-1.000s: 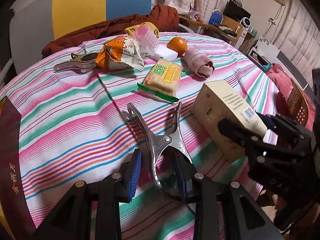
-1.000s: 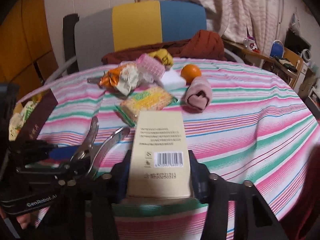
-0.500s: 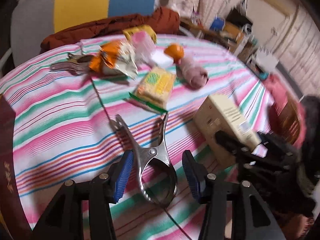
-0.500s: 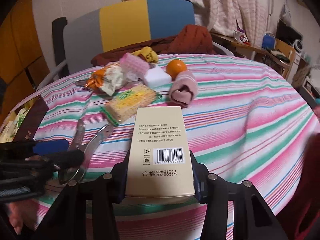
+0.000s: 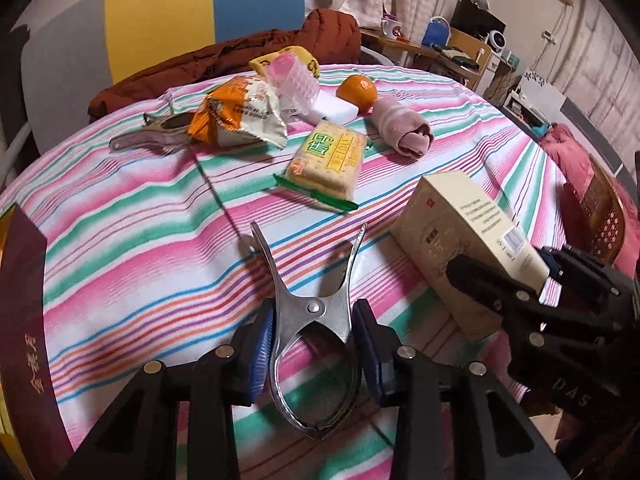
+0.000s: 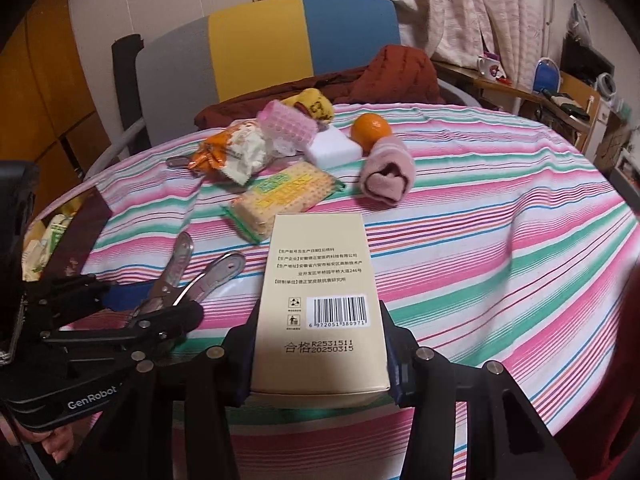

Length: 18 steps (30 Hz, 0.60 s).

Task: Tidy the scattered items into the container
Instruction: 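Lift the cream box and metal clip and carry both to the gold tray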

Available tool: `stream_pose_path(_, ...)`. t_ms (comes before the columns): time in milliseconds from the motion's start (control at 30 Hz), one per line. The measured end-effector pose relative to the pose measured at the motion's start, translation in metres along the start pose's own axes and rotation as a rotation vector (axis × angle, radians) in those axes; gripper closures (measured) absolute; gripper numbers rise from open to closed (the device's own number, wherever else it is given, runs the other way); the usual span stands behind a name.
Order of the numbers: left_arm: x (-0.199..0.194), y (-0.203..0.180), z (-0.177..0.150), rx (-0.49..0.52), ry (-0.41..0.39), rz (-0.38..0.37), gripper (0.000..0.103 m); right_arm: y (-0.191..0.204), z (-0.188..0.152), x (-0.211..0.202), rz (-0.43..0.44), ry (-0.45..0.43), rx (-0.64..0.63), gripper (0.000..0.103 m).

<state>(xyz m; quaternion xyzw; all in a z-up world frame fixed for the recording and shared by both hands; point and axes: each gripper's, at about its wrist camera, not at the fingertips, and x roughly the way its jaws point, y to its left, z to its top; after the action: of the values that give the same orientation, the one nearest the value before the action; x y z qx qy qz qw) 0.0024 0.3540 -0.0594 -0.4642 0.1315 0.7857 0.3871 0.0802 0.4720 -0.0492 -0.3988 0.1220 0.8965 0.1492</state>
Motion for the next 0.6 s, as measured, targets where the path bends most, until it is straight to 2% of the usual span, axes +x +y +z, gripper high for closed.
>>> stream_pose_path(133, -0.014, 0.004, -0.006, -0.007, -0.020, -0.002, 0.064, 0.009, -0.003, -0.007, 0.021, -0.001, 0.007, 0.053)
stream_pose_path(333, -0.041, 0.013, -0.014, -0.015, -0.064, -0.005, 0.064, 0.023, -0.007, -0.019, 0.103, 0.001, 0.066, 0.053)
stream_pose_path(600, -0.085, 0.040, -0.026, -0.056, -0.125, 0.008, 0.064, 0.059, 0.001, -0.039, 0.219, -0.022, 0.076, 0.053)
